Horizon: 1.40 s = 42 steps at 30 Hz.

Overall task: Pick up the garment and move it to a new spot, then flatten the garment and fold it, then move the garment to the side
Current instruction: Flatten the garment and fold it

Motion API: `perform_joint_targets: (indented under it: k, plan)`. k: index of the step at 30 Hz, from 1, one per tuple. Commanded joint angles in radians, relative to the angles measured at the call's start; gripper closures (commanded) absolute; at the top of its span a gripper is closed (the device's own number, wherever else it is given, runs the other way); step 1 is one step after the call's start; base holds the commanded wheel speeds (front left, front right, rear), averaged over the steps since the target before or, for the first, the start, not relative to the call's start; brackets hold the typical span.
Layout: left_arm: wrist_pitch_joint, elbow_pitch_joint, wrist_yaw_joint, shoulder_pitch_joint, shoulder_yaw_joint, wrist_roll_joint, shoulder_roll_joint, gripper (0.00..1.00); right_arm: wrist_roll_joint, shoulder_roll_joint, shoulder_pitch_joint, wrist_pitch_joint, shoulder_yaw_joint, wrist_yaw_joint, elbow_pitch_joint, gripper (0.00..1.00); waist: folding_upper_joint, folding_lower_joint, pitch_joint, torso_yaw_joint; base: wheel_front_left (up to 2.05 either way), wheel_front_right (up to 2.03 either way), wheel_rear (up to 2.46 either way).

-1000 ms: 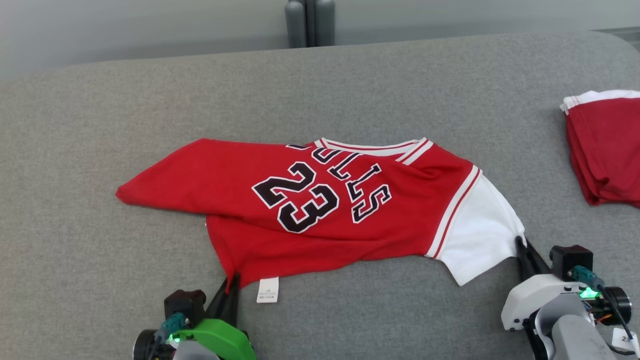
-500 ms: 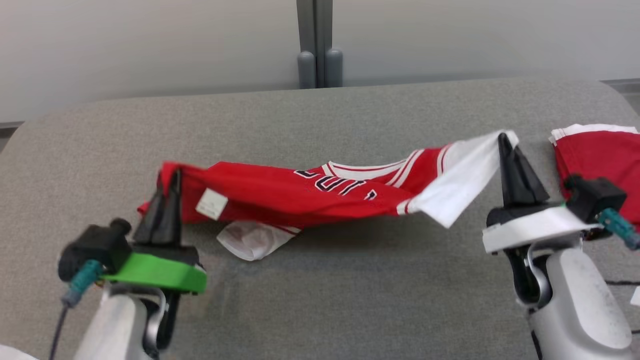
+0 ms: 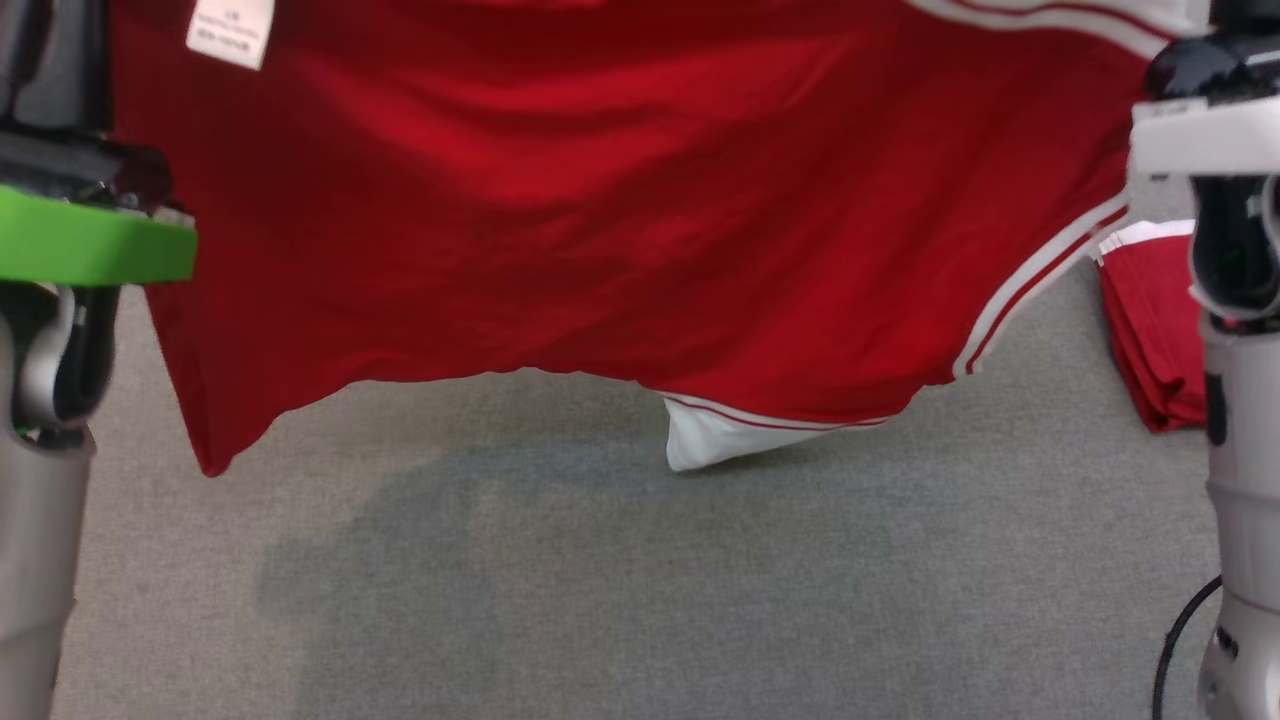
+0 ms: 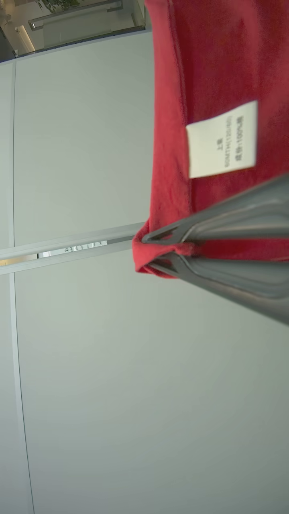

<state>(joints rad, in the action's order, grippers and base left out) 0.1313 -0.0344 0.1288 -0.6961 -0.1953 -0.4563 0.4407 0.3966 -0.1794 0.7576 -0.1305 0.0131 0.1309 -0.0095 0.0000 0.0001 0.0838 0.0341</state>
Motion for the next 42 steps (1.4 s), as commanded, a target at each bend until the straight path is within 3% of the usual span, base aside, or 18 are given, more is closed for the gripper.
perform_joint_targets:
  k: [1, 6, 12, 19, 23, 31, 42]
  plan:
    - [-0.019, -0.006, 0.003, -0.040, 0.001, -0.011, 0.015, 1.00, -0.019, -0.012, 0.046, 0.014, 0.004, -0.001, 0.004, 1.00, 0.0000, -0.0001, 0.050, -0.008, 0.00, 0.00, 0.00]
    - [-0.037, -0.073, -0.001, -0.156, 0.005, 0.011, 0.041, 1.00, -0.106, -0.022, 0.220, 0.053, -0.005, -0.001, 0.092, 1.00, 0.0000, -0.0001, 0.164, -0.020, 0.00, 0.00, 0.00]
    - [-0.015, -0.210, 0.000, -0.305, -0.001, 0.005, 0.044, 1.00, -0.249, 0.018, 0.460, 0.021, 0.014, -0.001, 0.245, 1.00, 0.0000, -0.0001, 0.316, -0.039, 0.00, 0.00, 0.00]
    - [0.077, -0.393, 0.001, -0.551, -0.004, 0.028, 0.018, 1.00, -0.464, 0.068, 0.748, -0.084, 0.135, -0.001, 0.400, 1.00, 0.0000, -0.0001, 0.447, -0.054, 0.00, 0.00, 0.00]
    - [0.113, -0.484, 0.000, -0.606, 0.008, 0.011, -0.011, 1.00, -0.517, 0.097, 0.794, -0.115, 0.204, -0.001, 0.463, 1.00, 0.0000, -0.0001, 0.465, -0.059, 0.00, 0.00, 0.00]
    - [0.135, -0.565, -0.001, -0.404, 0.043, -0.014, -0.045, 1.00, -0.456, 0.119, 0.586, -0.135, 0.207, -0.002, 0.538, 1.00, 0.0000, -0.0001, 0.430, -0.073, 0.00, 0.00, 0.00]
    - [0.133, -0.588, -0.001, 0.163, 0.130, -0.036, -0.207, 1.00, -0.223, 0.121, -0.087, -0.135, 0.167, -0.002, 0.468, 1.00, 0.0000, -0.0001, 0.298, -0.081, 0.00, 0.00, 0.00]
